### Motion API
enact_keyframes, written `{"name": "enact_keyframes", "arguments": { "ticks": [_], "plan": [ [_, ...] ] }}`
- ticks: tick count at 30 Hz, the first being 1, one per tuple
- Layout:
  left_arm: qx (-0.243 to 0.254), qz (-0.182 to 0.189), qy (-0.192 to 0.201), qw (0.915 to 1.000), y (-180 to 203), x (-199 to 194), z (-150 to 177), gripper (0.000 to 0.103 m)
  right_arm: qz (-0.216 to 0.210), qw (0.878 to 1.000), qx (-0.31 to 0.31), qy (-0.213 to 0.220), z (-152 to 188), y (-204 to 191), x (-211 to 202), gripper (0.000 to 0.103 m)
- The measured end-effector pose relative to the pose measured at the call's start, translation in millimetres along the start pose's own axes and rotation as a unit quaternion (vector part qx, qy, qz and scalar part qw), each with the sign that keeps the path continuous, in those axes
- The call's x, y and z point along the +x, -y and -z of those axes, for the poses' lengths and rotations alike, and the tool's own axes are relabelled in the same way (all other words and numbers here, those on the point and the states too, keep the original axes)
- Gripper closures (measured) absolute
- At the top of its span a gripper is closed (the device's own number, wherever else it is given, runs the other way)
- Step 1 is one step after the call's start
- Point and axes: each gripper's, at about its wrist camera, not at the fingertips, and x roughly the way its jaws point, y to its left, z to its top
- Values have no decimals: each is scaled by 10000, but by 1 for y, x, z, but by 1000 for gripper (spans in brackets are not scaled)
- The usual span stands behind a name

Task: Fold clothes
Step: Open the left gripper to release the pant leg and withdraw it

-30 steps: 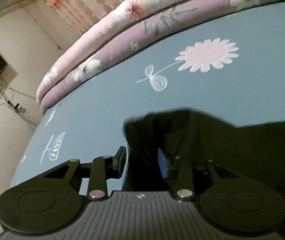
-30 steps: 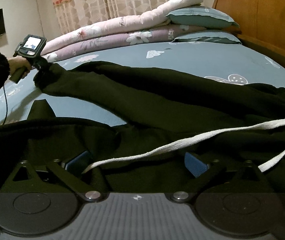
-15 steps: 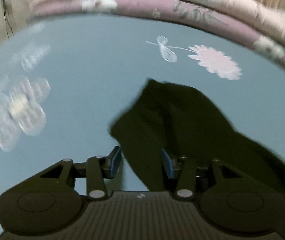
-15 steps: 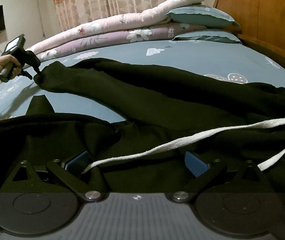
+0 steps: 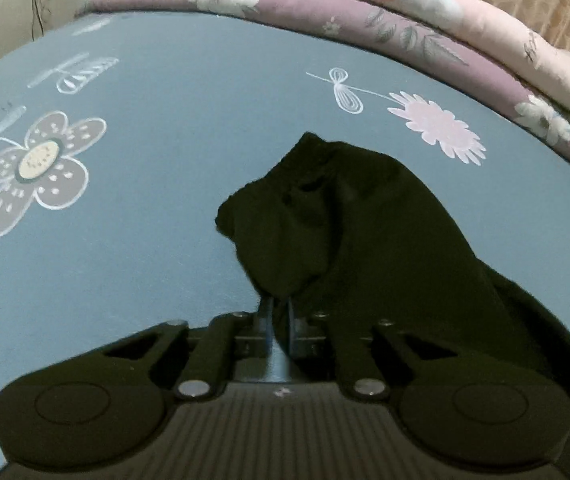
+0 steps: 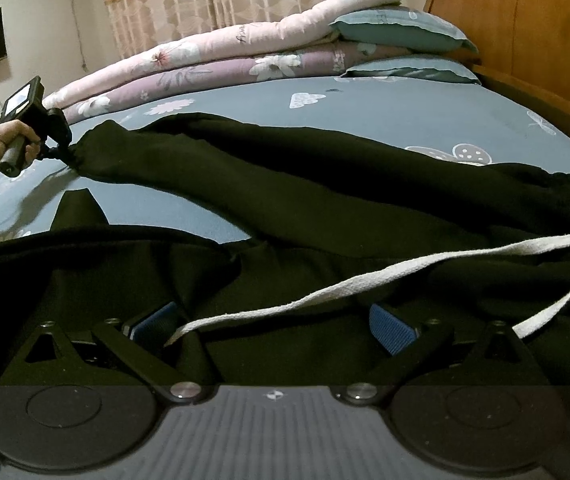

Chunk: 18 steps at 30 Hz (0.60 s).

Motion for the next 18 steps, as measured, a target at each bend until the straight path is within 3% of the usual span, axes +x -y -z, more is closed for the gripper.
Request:
{"name": "enact_keyframes", "arguments": {
  "ticks": [4, 10, 14, 18],
  "plan": [
    [103, -160, -41, 9998, -1, -6, -1, 99, -31, 10000, 55, -5, -1, 2, -1, 0],
    [243, -342, -112, 9991, -2, -21, 1, 91, -56, 10000, -17, -39, -1, 3, -1, 0],
    [758, 3, -148, 9970, 15, -56, 28, 70, -114, 9999, -1, -26, 0, 5, -3, 0],
    [1270, 347, -183, 9911, 32, -92, 56, 63, -146, 9999, -61, -19, 1, 6, -6, 0]
  ]
}}
